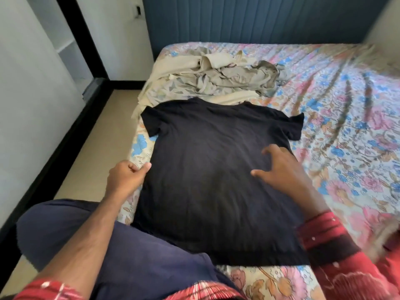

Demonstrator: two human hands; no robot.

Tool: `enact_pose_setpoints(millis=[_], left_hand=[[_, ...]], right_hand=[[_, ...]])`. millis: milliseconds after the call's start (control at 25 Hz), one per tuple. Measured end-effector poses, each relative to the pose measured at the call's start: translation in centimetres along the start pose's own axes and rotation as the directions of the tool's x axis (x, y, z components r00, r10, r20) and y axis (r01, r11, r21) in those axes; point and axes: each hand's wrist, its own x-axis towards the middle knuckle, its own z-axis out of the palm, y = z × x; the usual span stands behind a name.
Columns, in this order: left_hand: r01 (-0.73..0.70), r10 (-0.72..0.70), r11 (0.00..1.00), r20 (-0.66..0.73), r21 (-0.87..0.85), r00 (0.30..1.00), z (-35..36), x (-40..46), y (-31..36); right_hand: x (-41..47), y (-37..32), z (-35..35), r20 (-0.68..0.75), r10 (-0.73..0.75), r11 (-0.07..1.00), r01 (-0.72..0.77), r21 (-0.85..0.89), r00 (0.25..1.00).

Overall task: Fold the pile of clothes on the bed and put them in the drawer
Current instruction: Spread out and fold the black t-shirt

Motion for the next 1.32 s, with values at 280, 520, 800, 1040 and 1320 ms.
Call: enact_pose_setpoints(millis=[280, 520, 800, 1040, 1320], left_hand=[[0.03, -0.031, 0.999, 0.056, 0.011, 0.998, 1.5, 2.8, 0.3], [-0.063, 0.065, 0.998, 0.117, -0.024, 0.991, 1.4, 3.1, -0.6], [-0.037, 0.072, 0.981, 0.18, -0.19, 0.981, 0.7, 3.4, -0.5], [-0.083, 0.156, 0.973, 0.35, -0.215, 0.923, 0.4, 0.9, -1.6], [-0.313, 0.428, 0.892, 0.388, -0.326, 0.816, 3.6, -1.6, 7.4]], right_hand=[[16.3, -20.9, 8.6, 0.166, -0.454, 0.878, 0.472, -0.083, 0.875], [22.9, -31.7, 17.5, 0.34, -0.431, 0.846, 0.505, -0.169, 0.836], [23.2, -32.4, 21.9, 0.197, -0.336, 0.899, 0.376, -0.225, 0.921], [24.3, -31.2, 17.0, 0.062, -0.164, 0.862, 0.113, 0.494, 0.984], [27.7, -18.3, 7.9, 0.315, 0.131, -0.072, -0.307, 0.949, 0.94]])
